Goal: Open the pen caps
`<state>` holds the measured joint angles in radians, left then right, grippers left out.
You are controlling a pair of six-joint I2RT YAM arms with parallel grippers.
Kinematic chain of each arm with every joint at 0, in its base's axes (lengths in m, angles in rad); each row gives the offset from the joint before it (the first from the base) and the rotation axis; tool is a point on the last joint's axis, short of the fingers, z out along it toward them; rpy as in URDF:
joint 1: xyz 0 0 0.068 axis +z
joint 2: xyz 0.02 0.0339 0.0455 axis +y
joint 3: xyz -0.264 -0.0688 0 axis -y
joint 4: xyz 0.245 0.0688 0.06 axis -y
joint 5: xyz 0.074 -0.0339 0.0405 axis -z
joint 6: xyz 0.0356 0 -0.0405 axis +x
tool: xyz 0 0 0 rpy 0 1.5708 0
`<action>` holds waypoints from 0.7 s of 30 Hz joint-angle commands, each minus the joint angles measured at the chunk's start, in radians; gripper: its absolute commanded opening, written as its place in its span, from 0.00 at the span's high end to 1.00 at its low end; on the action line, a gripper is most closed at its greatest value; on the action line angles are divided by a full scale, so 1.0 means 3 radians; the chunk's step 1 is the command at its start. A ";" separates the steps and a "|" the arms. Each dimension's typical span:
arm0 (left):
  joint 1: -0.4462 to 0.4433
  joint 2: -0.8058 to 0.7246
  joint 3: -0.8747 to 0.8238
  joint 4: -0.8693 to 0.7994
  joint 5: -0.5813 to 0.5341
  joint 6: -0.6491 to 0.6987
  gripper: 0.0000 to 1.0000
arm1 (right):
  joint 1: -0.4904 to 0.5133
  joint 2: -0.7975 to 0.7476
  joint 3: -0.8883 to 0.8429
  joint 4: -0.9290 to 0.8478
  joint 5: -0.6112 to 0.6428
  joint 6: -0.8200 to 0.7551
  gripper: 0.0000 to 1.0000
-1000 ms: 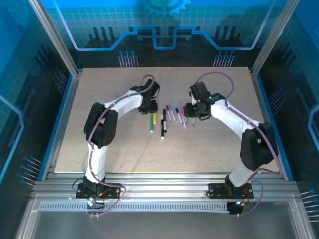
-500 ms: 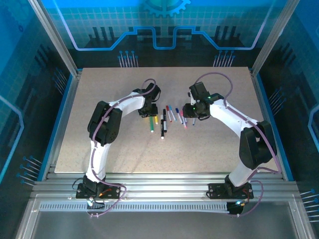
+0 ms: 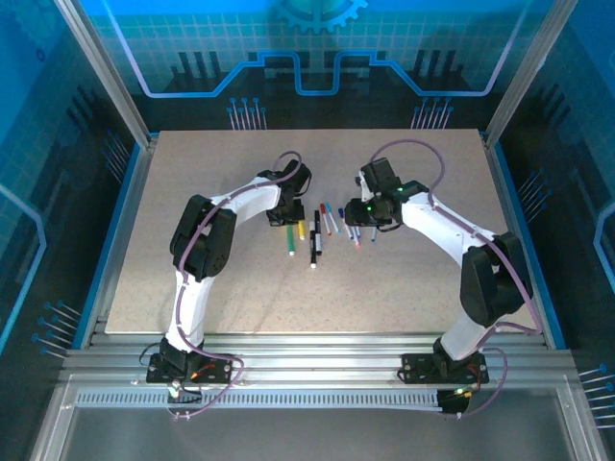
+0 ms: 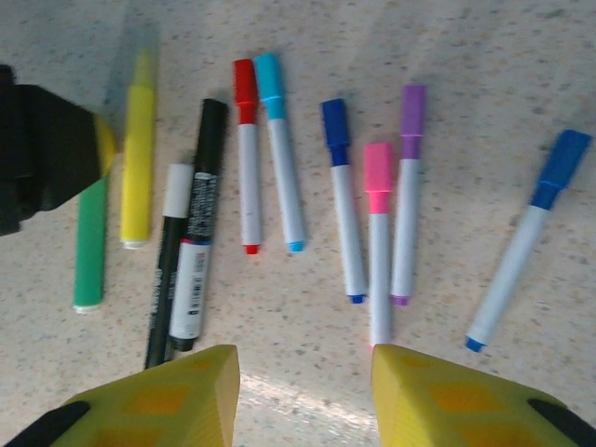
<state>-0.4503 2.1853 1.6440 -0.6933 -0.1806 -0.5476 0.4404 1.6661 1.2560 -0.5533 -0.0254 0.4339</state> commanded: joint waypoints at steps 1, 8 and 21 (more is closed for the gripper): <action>-0.0002 0.0141 0.0039 -0.0002 -0.0071 0.0042 1.00 | 0.0114 0.0068 -0.0032 0.0130 -0.0221 0.0077 0.57; 0.0018 -0.0077 0.0088 -0.0106 -0.0152 0.0084 1.00 | 0.0229 0.0149 -0.0034 0.0316 -0.0488 0.0180 0.58; 0.0015 -0.0547 0.0045 -0.0074 0.0286 0.0020 1.00 | 0.0300 0.0120 -0.0214 0.0743 -0.0886 0.0366 0.56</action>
<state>-0.4473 2.0769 1.6524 -0.7048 -0.1509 -0.5430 0.5121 1.6970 1.2076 -0.3859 -0.2329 0.5171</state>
